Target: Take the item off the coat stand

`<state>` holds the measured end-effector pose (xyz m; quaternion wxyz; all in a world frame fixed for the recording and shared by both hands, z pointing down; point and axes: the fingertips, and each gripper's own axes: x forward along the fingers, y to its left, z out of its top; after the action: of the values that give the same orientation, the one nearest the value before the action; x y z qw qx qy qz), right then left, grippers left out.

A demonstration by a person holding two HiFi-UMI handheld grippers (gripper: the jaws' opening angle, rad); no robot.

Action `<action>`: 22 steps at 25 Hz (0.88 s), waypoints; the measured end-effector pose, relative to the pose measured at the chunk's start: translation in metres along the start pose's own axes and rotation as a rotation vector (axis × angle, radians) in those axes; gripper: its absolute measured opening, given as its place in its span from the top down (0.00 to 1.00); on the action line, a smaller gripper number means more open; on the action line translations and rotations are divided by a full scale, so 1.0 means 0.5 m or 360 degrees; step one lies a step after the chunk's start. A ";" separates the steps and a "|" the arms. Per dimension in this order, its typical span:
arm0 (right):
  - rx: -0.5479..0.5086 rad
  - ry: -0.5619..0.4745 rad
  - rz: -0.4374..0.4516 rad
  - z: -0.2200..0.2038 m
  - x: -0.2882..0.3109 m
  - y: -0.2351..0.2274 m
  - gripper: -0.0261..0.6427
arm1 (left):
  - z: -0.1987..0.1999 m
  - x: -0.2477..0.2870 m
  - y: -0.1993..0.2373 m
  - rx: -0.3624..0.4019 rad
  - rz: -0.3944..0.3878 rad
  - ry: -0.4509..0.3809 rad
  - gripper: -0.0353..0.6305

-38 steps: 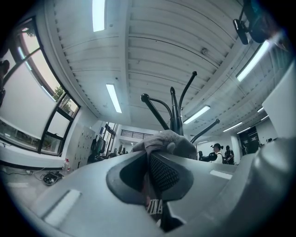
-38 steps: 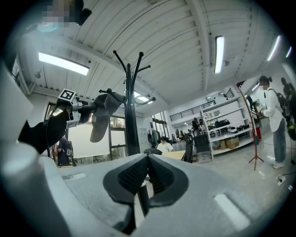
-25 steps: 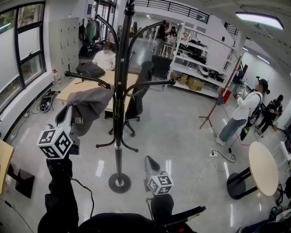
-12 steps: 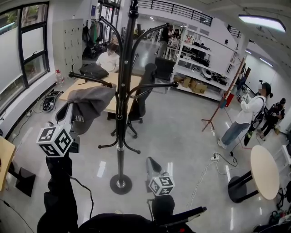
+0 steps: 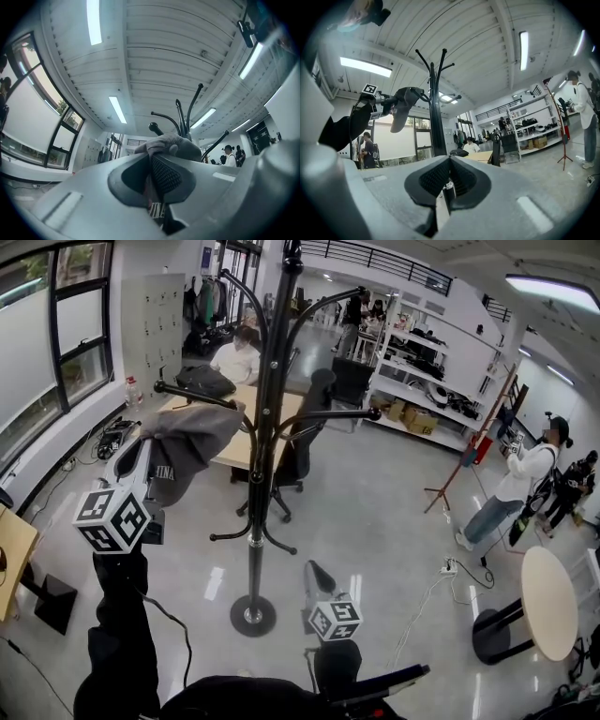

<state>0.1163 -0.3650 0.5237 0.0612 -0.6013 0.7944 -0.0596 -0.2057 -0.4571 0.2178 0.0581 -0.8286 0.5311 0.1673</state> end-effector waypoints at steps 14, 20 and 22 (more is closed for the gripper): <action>0.0009 0.0024 0.0028 -0.011 0.015 0.004 0.96 | 0.046 -0.002 0.025 0.0037 0.0049 -0.0069 0.92; 0.0017 0.0034 0.0039 -0.017 0.026 0.007 0.96 | 0.060 -0.004 0.040 0.0039 0.0075 -0.0098 0.92; 0.0019 0.0034 0.0043 -0.016 0.027 0.007 0.96 | 0.066 -0.006 0.042 0.0047 0.0084 -0.0105 0.92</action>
<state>0.1079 -0.3769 0.5308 0.0570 -0.5894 0.8028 -0.0700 -0.2328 -0.4542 0.1899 0.0835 -0.8074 0.5530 0.1882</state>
